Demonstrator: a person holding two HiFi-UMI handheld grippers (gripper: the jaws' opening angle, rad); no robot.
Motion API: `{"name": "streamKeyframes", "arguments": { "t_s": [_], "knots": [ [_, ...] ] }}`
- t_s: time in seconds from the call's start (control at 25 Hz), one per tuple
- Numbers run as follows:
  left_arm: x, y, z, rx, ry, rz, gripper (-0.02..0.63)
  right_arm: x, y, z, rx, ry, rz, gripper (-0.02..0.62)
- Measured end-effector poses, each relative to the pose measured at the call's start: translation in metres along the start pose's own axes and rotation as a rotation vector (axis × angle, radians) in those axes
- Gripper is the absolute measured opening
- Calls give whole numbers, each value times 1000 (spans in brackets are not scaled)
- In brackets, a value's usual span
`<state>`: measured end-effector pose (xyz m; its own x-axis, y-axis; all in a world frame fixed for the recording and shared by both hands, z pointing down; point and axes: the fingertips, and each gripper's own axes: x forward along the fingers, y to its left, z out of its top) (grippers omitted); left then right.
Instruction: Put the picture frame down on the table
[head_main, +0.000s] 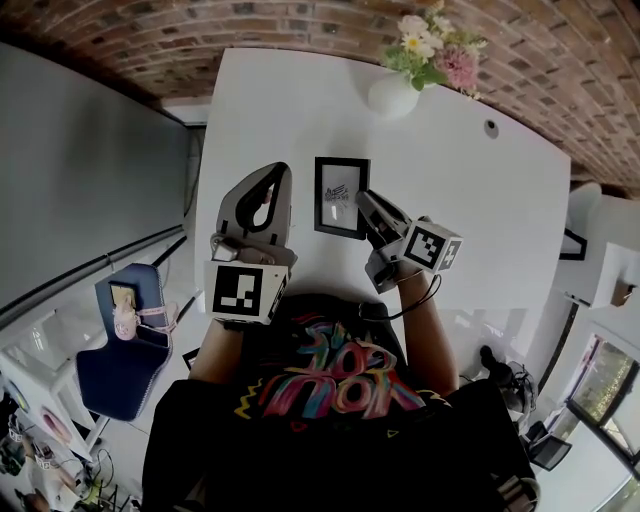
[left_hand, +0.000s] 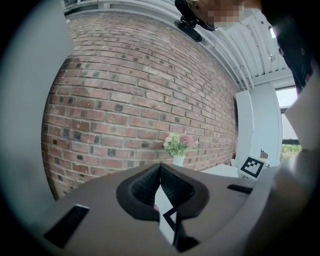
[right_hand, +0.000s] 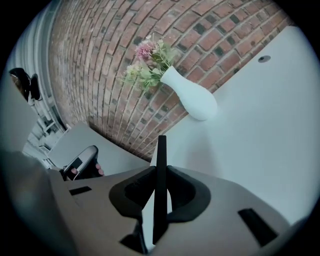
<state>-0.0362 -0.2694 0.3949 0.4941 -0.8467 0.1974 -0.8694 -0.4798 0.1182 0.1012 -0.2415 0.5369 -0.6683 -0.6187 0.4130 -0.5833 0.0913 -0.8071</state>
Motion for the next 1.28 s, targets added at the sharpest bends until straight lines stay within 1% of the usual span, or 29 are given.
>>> {"name": "streamKeyframes", "arguments": {
  "t_s": [0.16, 0.4, 0.64, 0.88, 1.04, 1.2, 1.28],
  "knots": [
    [-2, 3, -6, 1, 10, 5, 24, 5, -13, -8, 23, 20, -16, 89],
    [0, 7, -13, 4, 21, 10, 23, 10, -25, -11, 15, 45, -37, 89],
    [2, 7, -20, 5, 36, 4, 25, 13, -36, -18, 37, 59, -48, 89],
    [3, 10, -24, 6, 47, 12, 23, 15, -50, -21, 108, 51, -41, 89],
    [4, 9, -22, -9, 34, 18, 23, 14, -58, -21, 135, 42, -39, 91],
    [1, 8, -30, -2, 65, 17, 23, 14, -69, -23, 185, 26, -47, 95],
    [1, 8, -27, -12, 46, 23, 23, 14, -76, -26, 208, 21, -57, 100]
  ]
}}
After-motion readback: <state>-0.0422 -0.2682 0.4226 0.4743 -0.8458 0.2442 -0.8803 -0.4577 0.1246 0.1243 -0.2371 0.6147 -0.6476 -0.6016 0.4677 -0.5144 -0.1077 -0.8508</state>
